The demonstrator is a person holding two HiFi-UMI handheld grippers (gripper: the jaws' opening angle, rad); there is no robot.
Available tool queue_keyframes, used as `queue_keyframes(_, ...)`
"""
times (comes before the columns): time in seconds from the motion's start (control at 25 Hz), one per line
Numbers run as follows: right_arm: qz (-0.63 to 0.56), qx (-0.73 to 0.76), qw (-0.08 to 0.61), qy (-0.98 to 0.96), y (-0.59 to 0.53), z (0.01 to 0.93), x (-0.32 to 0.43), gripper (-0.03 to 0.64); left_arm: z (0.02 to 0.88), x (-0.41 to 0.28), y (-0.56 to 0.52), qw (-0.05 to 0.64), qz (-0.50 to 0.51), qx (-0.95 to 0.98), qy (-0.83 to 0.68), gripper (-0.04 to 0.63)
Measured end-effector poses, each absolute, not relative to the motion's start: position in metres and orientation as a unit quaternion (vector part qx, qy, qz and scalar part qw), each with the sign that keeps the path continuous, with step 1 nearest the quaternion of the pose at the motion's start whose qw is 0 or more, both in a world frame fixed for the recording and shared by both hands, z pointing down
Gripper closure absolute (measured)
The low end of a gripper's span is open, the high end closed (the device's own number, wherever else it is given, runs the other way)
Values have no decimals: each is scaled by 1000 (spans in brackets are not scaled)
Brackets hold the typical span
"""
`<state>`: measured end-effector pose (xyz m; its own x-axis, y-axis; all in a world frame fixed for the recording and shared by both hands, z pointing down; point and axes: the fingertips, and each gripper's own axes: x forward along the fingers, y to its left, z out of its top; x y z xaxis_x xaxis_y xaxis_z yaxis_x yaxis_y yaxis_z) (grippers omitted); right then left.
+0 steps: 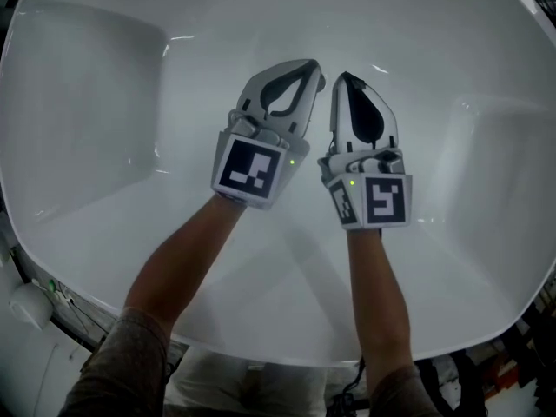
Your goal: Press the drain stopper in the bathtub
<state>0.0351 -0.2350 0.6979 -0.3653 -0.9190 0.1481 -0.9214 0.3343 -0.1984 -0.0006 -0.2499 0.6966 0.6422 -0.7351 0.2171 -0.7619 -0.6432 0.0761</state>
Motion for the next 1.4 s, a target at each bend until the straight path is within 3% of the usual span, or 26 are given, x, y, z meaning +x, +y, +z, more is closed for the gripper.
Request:
queue_keyframes(0.6,142,582,9,-801,-238,746,56,618,780,20,-275,133,126,889,-419,594)
queue_keyframes(1.4,179,595,2,-784,-227,784,57,617,960,19,-286,277,285,820,-411,594)
